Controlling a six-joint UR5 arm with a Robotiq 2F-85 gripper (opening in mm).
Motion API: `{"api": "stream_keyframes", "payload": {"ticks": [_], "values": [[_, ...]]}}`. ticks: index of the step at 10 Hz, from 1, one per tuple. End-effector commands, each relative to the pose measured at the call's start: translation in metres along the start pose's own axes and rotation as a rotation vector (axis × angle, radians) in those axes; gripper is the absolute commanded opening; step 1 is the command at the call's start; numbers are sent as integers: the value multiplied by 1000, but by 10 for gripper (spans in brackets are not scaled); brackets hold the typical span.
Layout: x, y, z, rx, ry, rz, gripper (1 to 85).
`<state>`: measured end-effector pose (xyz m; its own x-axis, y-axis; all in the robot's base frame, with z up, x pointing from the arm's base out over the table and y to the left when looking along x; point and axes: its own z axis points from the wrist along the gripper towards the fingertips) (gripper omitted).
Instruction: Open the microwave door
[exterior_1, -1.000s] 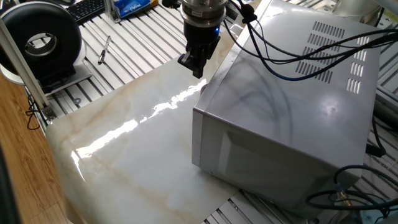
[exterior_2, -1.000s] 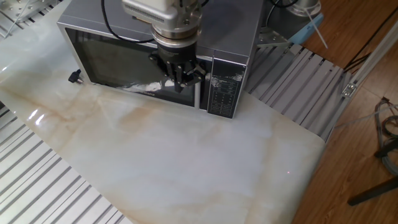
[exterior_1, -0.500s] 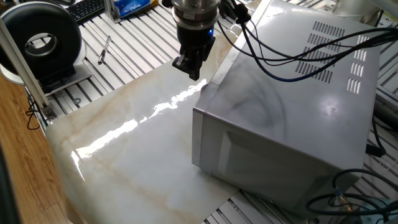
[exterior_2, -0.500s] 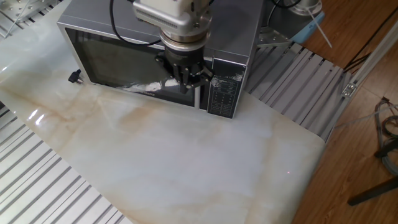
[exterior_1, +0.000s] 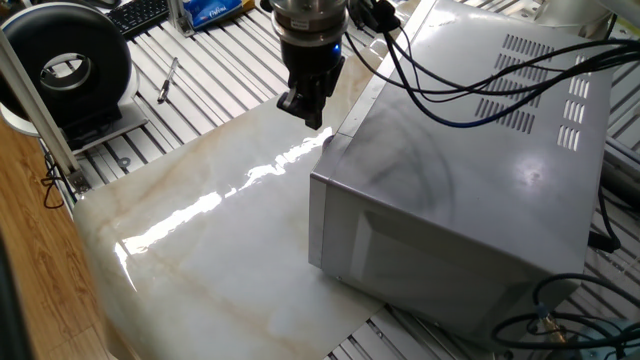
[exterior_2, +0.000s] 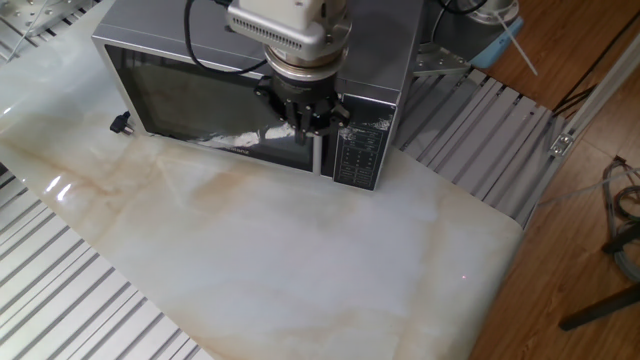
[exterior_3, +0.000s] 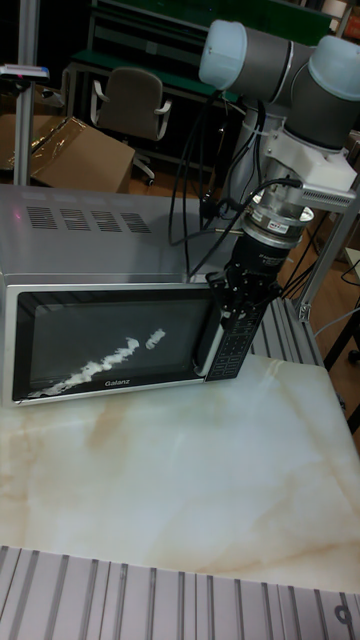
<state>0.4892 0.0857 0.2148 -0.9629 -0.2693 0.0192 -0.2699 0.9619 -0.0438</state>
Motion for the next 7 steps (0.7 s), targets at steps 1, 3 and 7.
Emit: {"api": "stream_keyframes", "payload": {"ticks": [1, 3, 7], "values": [[2, 4, -4, -15, 1, -45, 327], [2, 4, -4, -14, 2, -54, 373], [5, 5, -5, -18, 12, -83, 467]]}}
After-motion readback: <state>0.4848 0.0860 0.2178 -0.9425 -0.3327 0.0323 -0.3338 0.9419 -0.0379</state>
